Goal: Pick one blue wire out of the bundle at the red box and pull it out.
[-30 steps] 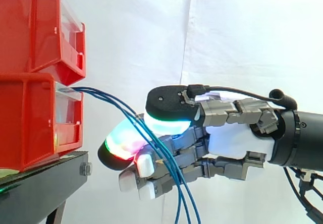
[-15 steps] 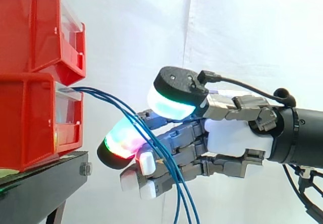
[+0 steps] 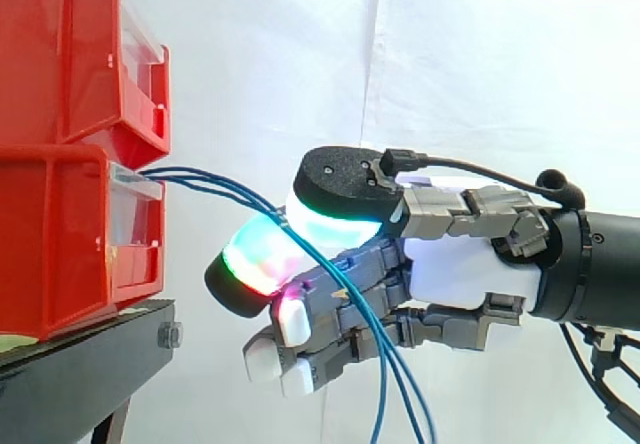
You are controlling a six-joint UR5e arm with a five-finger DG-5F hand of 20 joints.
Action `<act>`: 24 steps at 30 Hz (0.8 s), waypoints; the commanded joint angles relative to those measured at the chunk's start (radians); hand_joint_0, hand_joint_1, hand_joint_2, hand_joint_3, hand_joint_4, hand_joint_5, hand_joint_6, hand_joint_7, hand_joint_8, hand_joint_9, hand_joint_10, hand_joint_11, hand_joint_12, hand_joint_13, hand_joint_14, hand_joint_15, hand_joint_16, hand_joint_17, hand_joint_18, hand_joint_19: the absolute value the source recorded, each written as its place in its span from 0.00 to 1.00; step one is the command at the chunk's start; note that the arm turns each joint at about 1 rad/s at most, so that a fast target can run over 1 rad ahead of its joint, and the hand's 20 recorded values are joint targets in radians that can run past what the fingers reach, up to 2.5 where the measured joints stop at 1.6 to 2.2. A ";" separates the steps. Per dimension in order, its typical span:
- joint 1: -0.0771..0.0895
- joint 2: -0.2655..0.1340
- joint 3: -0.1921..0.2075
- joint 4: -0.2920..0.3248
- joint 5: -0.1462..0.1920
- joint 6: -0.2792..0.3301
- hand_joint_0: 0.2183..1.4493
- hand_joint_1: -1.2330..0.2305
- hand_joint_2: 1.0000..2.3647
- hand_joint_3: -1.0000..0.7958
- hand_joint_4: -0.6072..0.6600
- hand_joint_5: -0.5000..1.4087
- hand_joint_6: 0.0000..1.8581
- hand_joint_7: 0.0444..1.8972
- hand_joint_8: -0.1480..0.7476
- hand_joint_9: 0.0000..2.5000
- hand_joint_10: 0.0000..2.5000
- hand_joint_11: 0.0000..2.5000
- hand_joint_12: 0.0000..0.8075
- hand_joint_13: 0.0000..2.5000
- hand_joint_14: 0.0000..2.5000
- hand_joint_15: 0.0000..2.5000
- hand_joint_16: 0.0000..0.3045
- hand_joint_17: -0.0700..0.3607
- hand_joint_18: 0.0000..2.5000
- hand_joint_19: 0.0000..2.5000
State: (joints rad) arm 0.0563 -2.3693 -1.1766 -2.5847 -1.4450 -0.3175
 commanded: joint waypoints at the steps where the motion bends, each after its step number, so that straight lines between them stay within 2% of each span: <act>1: 0.000 -0.001 0.002 0.000 0.000 0.000 0.34 0.34 0.02 0.53 0.56 0.14 0.50 0.55 0.53 0.32 0.01 0.30 0.51 0.30 0.01 0.19 0.19 0.47 0.27 0.19; 4: 0.000 -0.001 0.009 -0.005 0.000 0.000 0.34 0.34 0.02 0.54 0.55 0.14 0.51 0.54 0.53 0.32 0.01 0.30 0.51 0.30 0.01 0.19 0.19 0.47 0.27 0.19; 10: 0.002 -0.001 0.037 -0.061 -0.008 0.003 0.33 0.34 0.02 0.55 0.54 0.14 0.51 0.54 0.53 0.33 0.01 0.30 0.51 0.31 0.01 0.19 0.19 0.47 0.27 0.20; 14: 0.000 -0.001 0.038 -0.091 -0.009 0.009 0.34 0.34 0.02 0.53 0.55 0.14 0.51 0.53 0.53 0.33 0.01 0.30 0.52 0.31 0.01 0.19 0.19 0.47 0.27 0.20; 20: -0.001 0.030 0.038 -0.155 -0.014 0.017 0.34 0.34 0.02 0.52 0.56 0.14 0.51 0.51 0.53 0.33 0.01 0.30 0.52 0.31 0.01 0.19 0.19 0.47 0.27 0.20; 24: 0.002 0.055 0.038 -0.224 -0.014 0.015 0.34 0.34 0.02 0.51 0.58 0.14 0.51 0.51 0.53 0.33 0.01 0.30 0.51 0.31 0.01 0.19 0.19 0.47 0.27 0.20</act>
State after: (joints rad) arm 0.0574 -2.3315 -1.1385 -2.7583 -1.4586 -0.3017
